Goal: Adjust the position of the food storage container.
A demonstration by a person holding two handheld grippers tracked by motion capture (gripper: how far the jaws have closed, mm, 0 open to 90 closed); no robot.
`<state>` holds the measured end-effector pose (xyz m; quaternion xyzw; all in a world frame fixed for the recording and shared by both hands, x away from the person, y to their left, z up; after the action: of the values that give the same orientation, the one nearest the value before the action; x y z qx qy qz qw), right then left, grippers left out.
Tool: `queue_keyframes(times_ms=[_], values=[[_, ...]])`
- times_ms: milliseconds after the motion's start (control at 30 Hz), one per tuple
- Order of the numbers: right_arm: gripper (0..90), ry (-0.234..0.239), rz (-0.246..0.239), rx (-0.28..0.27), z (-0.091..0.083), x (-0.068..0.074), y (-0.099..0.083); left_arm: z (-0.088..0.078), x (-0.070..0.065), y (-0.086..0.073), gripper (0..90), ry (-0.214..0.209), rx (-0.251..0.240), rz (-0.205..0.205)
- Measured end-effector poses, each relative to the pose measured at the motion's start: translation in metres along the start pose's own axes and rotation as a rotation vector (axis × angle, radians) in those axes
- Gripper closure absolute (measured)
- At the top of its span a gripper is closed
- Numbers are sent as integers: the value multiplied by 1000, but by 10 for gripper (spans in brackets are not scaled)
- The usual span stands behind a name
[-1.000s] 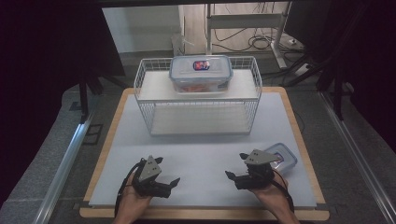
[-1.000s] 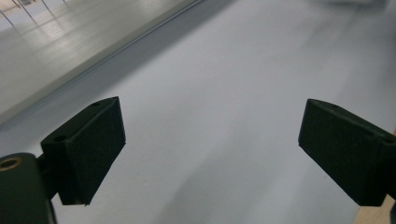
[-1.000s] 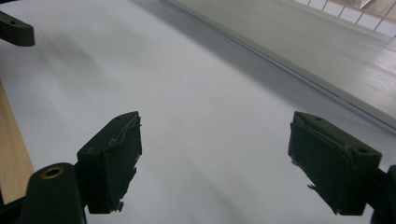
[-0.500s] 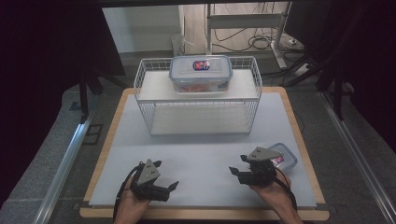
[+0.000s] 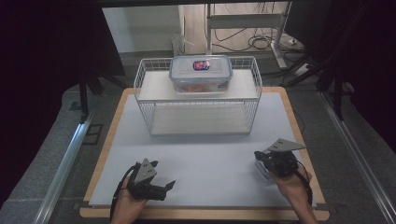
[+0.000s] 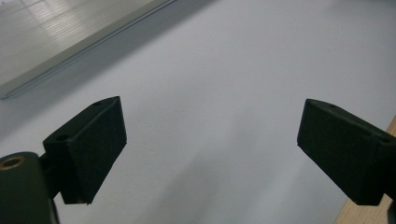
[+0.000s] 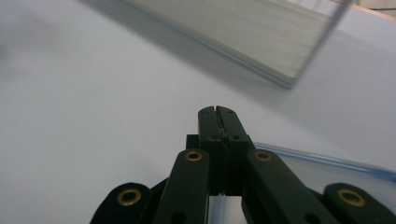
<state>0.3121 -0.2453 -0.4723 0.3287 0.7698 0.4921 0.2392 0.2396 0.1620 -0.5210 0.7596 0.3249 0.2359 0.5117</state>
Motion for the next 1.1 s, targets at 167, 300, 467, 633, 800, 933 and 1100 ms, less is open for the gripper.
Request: queue_keyframes(times_ms=[167,300,467,633,800,933,1100], values=[[900,-94,71,-15,-14,-31,-4,0,2,-1,79,3,2,-6],[900,-160,110,-24,-25,-53,-9,1,1,-1,79,0,11,-2],[899,-241,138,-24,-39,-76,-18,2,0,-1,80,-3,10,-12],[899,-285,177,3,-44,-94,-32,1,3,-1,80,-5,-1,-34],[899,-287,191,26,-45,-99,-39,1,3,-1,80,-5,0,-41],[899,-297,193,57,-47,-101,-46,2,3,-2,80,-6,3,-40],[899,-298,217,79,-51,-101,-51,2,2,-1,80,-10,1,-49]])
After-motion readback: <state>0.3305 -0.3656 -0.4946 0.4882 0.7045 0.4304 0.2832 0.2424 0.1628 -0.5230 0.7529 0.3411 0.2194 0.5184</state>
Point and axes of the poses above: each handheld gripper's, and its own axes: z roughly forward along the jaws, y roughly out of its top, x roughly to its left, the point moved 2 cm from there along z, roughly forward along the jaws, and after that the axes turned 15 degrees about -x, right-handed, at the moved point
